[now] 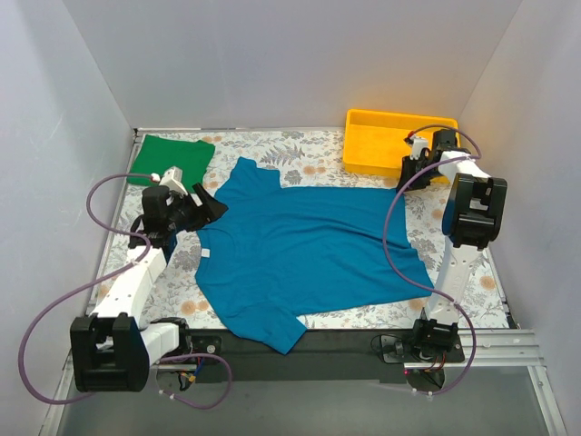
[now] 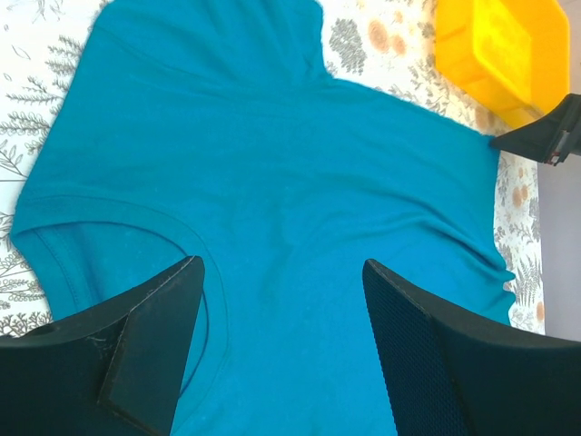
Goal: Fold and stack the t-shirts
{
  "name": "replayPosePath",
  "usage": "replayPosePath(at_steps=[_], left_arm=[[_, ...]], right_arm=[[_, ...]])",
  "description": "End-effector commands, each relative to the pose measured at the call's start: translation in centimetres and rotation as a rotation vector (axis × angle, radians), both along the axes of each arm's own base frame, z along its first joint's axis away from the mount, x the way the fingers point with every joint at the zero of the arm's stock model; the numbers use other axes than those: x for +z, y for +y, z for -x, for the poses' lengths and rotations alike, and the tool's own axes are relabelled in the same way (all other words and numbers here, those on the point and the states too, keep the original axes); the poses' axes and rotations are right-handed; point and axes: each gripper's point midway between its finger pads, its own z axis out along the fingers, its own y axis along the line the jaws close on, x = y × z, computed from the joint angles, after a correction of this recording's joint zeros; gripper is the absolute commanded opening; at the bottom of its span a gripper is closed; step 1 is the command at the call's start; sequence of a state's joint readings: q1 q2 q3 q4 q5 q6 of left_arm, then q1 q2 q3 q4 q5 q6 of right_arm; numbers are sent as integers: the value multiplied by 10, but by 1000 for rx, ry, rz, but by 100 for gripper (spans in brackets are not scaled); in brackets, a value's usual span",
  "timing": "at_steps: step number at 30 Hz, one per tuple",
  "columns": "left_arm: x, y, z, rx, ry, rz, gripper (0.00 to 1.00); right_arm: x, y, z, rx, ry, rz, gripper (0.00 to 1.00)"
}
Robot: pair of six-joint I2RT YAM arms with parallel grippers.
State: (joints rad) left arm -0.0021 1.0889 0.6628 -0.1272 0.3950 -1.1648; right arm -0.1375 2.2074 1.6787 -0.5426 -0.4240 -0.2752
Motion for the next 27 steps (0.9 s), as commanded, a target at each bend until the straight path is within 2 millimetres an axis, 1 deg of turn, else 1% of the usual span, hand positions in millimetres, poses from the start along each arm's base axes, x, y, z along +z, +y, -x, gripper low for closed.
replayPosePath(at_steps=[1, 2, 3, 4, 5, 6, 8, 9, 10, 11, 12, 13, 15, 16, 17, 18, 19, 20, 21, 22, 23, 25, 26, 27], left_arm=[[8, -4, -16, -23, -21, 14, 69], [13, -5, -24, -23, -22, 21, 69], [6, -7, -32, -29, 6, 30, 69], [3, -7, -39, -28, 17, 35, 69], [3, -8, -46, -29, 19, 42, 69], [-1, -10, -62, -33, 35, 51, 69], [-4, -8, -81, -26, 45, 50, 67], [3, -8, -99, -24, 31, 44, 66], [-18, -6, -113, -16, 84, 39, 65], [-28, -6, -124, -16, 110, 35, 62], [-15, -6, -145, -20, 91, 29, 58], [-48, -5, -156, -22, 161, 20, 56], [-59, -4, -173, -27, 201, 13, 53], [-68, -4, -194, -35, 201, 2, 52], [-68, -4, -205, -39, 199, -4, 52], [-75, -5, -211, -49, 216, -5, 49], [-58, -6, -231, -66, 160, -13, 49], [-83, -5, -237, -67, 204, -17, 49], [-89, -5, -241, -68, 224, -20, 49], [-89, -4, -250, -69, 218, -24, 49], [-97, -5, -262, -77, 214, -33, 48], [-102, -6, -271, -83, 210, -40, 48], [-104, -8, -280, -92, 197, -46, 48], [-109, -8, -282, -97, 204, -47, 48]], right_arm=[[-20, 9, 15, 12, 79, -34, 19], [-20, 8, 14, 12, 75, -30, 13], [-19, 7, 13, 12, 71, -27, 4], [-15, 6, 11, 20, 55, -23, 1], [-13, 7, 11, 27, 48, -20, 1], [-10, 6, 9, 30, 31, -16, 1], [2, 5, 6, 41, -15, -8, 1], [6, 7, 7, 49, -31, -11, 1], [16, 8, 7, 55, -54, -16, 1], [16, 13, 12, 75, -57, -44, 1], [18, 16, 14, 84, -60, -56, 1], [23, 21, 16, 98, -70, -79, 1], [22, 24, 21, 110, -65, -94, 1], [26, 27, 21, 120, -72, -111, 1], [26, 28, 22, 124, -71, -118, 1], [25, 29, 24, 126, -68, -124, 1], [24, 32, 25, 133, -66, -140, 1], [25, 34, 25, 138, -65, -149, 1], [24, 34, 25, 138, -63, -152, 1], [23, 35, 26, 142, -62, -158, 1], [22, 35, 27, 143, -60, -161, 1], [20, 37, 28, 146, -53, -168, 1], [19, 36, 29, 145, -51, -170, 1], [18, 36, 29, 145, -48, -170, 1]])
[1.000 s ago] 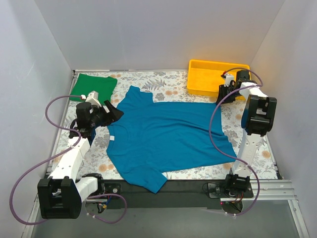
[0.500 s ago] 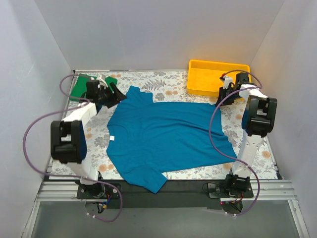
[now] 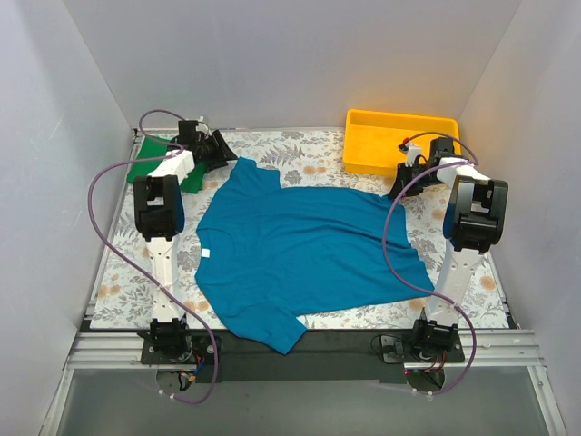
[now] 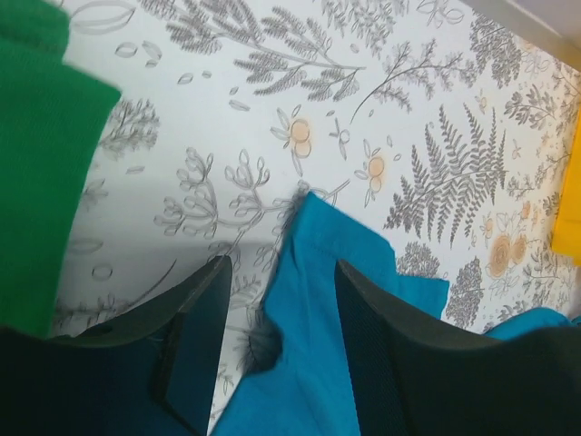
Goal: Fold and stack the t-shirts
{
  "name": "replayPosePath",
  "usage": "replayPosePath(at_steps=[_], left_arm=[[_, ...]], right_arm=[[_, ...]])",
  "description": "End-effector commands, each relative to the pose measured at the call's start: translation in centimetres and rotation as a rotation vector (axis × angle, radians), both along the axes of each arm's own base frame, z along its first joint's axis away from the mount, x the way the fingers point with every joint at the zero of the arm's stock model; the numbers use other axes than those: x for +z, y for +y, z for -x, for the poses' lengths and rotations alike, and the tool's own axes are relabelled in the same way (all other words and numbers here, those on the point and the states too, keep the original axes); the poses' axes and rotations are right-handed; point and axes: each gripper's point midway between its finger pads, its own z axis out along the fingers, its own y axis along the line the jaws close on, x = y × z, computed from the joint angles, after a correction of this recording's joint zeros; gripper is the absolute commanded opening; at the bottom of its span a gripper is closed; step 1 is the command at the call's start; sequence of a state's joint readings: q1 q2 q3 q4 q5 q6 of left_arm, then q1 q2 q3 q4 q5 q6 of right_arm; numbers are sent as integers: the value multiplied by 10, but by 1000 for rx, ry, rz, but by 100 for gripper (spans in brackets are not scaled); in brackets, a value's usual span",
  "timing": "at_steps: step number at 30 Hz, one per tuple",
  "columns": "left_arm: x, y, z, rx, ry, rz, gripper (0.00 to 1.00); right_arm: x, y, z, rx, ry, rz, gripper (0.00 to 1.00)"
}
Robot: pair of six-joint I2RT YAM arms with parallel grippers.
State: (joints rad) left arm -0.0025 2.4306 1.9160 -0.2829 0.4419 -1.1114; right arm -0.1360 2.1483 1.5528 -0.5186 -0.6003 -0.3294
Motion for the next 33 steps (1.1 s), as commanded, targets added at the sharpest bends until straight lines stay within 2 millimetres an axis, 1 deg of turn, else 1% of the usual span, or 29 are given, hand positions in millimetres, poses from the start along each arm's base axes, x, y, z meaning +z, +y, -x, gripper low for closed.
replayPosePath(at_steps=[1, 2, 3, 4, 6, 11, 13, 14, 18, 21, 24, 28, 29, 31, 32, 33], left_arm=[[11, -5, -10, -43, -22, -29, 48], [14, -7, -14, -52, -38, -24, 48], [4, -11, -13, -70, -22, -7, 48], [7, -13, -15, -80, -29, 5, 48], [-4, -16, -13, -89, -8, 18, 47], [-17, -25, -9, -115, 19, 27, 45], [-20, -27, -9, -116, 25, 20, 42], [-25, -31, -7, -125, 34, 18, 41], [-34, -33, -4, -131, 52, -18, 36], [-38, -33, -2, -137, 59, -44, 34], [-40, -35, -1, -147, 58, -66, 31], [-43, -35, -3, -140, 56, -114, 22], [-43, -35, -4, -137, 55, -125, 16], [-41, -33, -7, -127, 45, -146, 10], [-40, -33, -8, -125, 40, -150, 4], [-37, -33, -10, -123, 33, -153, 0]], right_arm=[[15, 6, 0, 29, -43, -30, 1], [15, 7, 0, 29, -42, -32, 1], [14, 7, 0, 29, -42, -32, 1], [13, 7, 0, 28, -36, -33, 1], [14, 7, 0, 28, -38, -33, 1], [11, 6, 0, 25, -32, -30, 1], [11, 5, 0, 24, -32, -30, 1], [10, 5, 0, 22, -28, -30, 1], [11, 2, 0, 15, -29, -34, 1], [10, -1, 0, 6, -26, -38, 1], [11, -3, -1, 1, -29, -44, 1], [11, -4, -1, -2, -27, -47, 1], [12, -4, -1, -2, -30, -47, 1], [13, -5, 0, -3, -29, -48, 1], [13, -5, 0, -3, -29, -48, 1], [14, -4, 0, -2, -32, -49, 1]])
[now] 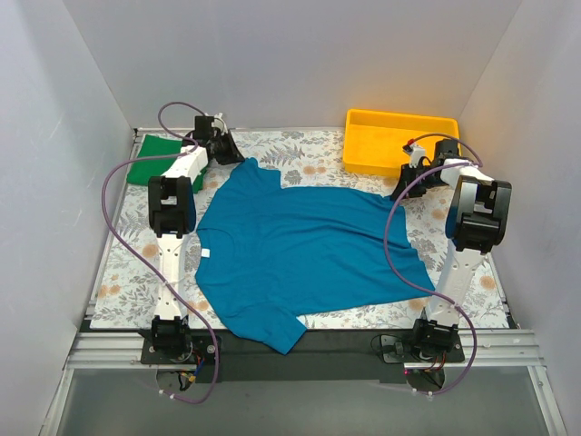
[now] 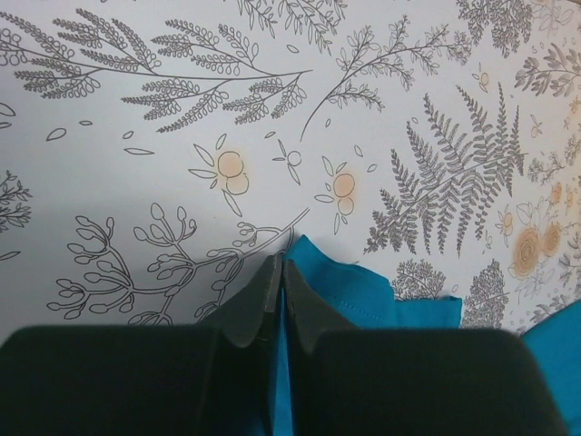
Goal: Fold and stack the t-shirts
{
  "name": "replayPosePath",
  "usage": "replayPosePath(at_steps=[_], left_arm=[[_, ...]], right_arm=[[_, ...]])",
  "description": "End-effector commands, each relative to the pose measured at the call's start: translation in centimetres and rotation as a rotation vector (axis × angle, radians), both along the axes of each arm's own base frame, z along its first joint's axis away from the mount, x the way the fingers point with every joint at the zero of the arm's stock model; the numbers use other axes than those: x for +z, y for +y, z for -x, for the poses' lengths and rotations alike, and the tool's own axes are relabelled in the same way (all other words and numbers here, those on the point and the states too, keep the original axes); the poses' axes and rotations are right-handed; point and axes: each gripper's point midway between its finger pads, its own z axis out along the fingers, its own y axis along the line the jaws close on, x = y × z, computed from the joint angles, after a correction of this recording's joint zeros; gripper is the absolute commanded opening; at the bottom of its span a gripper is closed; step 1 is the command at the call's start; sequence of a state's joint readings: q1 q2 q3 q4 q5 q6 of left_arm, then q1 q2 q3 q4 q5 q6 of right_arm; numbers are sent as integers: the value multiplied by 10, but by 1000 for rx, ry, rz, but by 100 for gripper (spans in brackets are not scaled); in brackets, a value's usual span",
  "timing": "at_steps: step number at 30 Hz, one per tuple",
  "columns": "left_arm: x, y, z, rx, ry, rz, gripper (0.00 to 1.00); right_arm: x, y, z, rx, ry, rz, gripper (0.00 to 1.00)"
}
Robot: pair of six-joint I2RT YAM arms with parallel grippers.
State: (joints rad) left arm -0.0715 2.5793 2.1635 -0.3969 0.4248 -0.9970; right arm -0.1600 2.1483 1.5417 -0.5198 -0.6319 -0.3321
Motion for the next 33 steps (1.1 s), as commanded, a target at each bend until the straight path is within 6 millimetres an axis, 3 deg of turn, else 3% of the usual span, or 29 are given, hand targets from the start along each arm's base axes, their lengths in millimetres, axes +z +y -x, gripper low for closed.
replayPosePath(at_steps=[1, 7, 8, 10, 13, 15, 22, 28, 33], left_arm=[[-21, 4, 8, 8, 56, -71, 0], [12, 10, -3, 41, -33, -91, 0], [27, 11, -8, 51, -74, -94, 0], [37, 16, -11, 69, -96, -104, 13], [45, 20, -11, 73, -111, -109, 48], [41, 18, -9, 57, -102, -109, 53], [14, 10, -2, -1, -70, -109, 53], [4, -15, 6, -105, -67, -58, 42], [-3, -18, 9, -123, -58, -59, 37]], right_arm=[[14, 1, -4, 7, -38, -19, 1], [16, 1, -4, 6, -43, -21, 1], [17, 0, -4, 6, -44, -21, 1], [16, 1, -3, 8, -42, -24, 1], [15, 2, -3, 10, -37, -26, 1], [16, 2, -3, 11, -40, -25, 1], [14, 2, -3, 12, -36, -29, 1], [13, 2, -3, 11, -32, -28, 1], [13, 2, -3, 12, -33, -29, 1]])
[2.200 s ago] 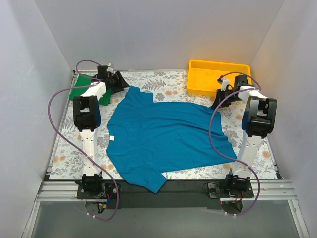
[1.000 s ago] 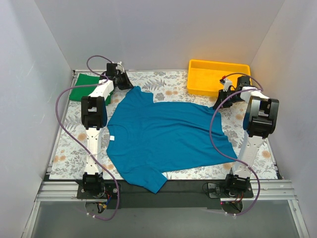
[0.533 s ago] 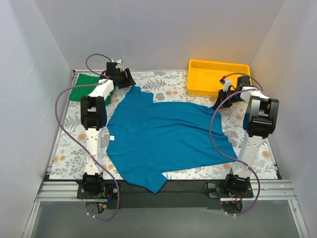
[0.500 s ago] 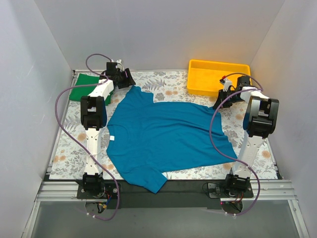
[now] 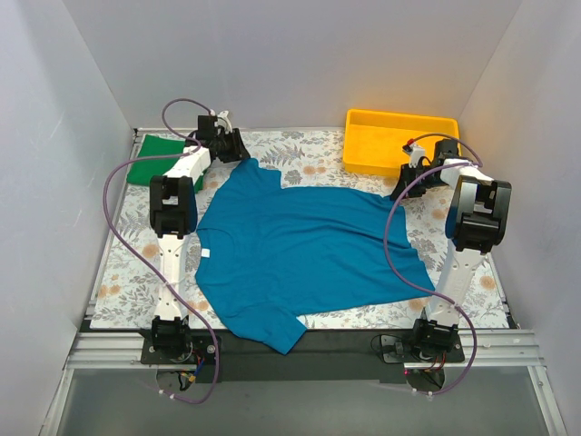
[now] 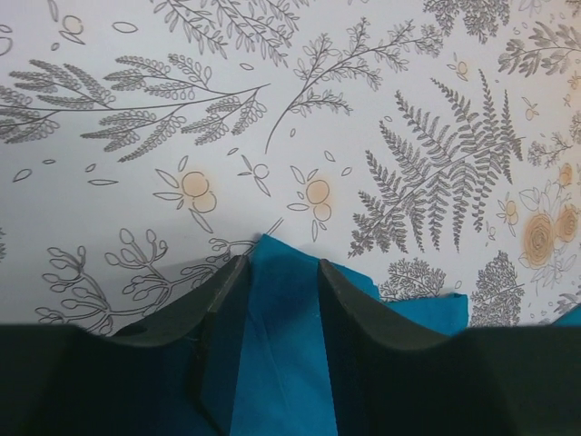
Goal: Fold and stack the t-shirts
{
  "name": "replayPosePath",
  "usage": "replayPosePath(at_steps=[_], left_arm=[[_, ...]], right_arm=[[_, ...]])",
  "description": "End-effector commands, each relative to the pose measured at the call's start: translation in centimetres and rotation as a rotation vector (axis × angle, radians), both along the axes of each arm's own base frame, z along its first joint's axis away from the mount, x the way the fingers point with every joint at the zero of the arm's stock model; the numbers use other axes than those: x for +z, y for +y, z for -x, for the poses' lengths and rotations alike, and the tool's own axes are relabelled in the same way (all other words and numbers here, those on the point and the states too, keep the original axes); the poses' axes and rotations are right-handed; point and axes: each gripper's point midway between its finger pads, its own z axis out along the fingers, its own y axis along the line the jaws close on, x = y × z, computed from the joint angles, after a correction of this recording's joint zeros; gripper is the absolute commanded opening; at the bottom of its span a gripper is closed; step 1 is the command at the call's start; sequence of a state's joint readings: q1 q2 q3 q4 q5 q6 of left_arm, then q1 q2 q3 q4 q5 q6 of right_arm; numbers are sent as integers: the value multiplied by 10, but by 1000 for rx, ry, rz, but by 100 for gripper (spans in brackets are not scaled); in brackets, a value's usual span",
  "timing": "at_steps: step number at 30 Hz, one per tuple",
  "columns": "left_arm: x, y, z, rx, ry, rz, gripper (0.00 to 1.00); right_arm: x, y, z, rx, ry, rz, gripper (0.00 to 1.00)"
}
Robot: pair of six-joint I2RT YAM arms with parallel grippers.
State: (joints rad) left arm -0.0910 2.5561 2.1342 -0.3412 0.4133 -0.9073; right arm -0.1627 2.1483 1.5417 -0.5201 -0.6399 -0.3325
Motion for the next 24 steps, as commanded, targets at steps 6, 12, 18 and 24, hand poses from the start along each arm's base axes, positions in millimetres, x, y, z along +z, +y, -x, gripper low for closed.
replayPosePath(at_steps=[6, 12, 18, 24], left_arm=[[-17, -11, 17, -66, 44, -8, 20], [-19, -6, 17, -49, 44, -35, 0], [22, -4, 8, -35, -46, -34, 0], [99, 10, 1, 23, -257, -53, 0]], right_arm=[[12, 2, -3, 10, -30, -22, 1], [12, 2, -2, 11, -30, -22, 1], [13, 1, -3, 11, -34, -22, 1], [15, 3, -3, 15, -36, -28, 1]])
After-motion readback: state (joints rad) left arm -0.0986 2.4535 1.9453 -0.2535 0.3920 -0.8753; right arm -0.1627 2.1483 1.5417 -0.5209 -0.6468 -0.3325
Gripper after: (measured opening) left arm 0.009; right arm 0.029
